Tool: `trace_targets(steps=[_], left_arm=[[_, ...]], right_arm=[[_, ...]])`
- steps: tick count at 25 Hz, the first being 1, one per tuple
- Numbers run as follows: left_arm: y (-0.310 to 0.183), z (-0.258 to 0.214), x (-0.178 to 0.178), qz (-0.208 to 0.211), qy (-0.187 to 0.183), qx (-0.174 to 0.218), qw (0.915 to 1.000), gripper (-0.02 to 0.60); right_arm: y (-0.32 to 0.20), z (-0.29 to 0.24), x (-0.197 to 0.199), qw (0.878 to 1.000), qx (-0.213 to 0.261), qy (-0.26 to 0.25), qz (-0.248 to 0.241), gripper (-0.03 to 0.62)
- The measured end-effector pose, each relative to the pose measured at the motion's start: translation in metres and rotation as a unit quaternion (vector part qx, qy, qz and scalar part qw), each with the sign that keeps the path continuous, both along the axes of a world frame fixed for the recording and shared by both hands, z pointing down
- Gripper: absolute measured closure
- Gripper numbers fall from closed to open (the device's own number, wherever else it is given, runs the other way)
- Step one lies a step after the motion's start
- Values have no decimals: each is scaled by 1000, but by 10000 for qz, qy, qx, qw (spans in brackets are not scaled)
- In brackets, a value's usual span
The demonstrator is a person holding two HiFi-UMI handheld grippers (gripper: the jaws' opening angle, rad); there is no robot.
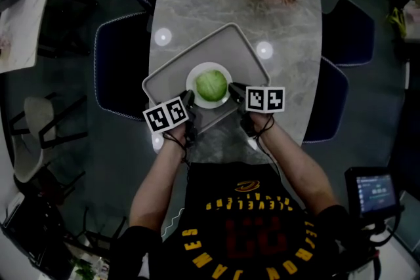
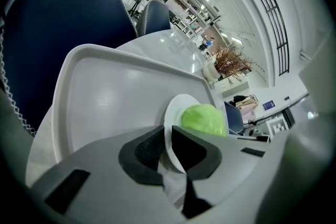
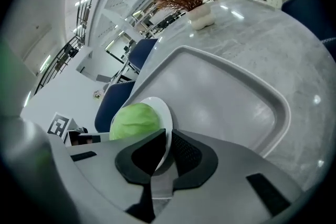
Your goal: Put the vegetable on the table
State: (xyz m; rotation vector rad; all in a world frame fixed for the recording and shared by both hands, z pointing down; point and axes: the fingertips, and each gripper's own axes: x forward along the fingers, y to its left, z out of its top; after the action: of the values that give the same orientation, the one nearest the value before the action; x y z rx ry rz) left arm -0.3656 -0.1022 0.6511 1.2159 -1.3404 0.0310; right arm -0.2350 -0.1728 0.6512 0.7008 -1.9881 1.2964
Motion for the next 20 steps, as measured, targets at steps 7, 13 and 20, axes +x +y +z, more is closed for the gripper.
trace_targets(steps=[7,13,20], left_arm=[[-6,-8,6,101,82,91,9999,537],[-7,-15,22,356,156,170,9991,537],[-1,-29,52,775,182,210,9966,537]], right_arm=[[-3,-9,8,9998,111,-85,158,551],[3,-17,27,9987,170,-97,476,552],[17,-34,60,9964,370,-25,767,552]])
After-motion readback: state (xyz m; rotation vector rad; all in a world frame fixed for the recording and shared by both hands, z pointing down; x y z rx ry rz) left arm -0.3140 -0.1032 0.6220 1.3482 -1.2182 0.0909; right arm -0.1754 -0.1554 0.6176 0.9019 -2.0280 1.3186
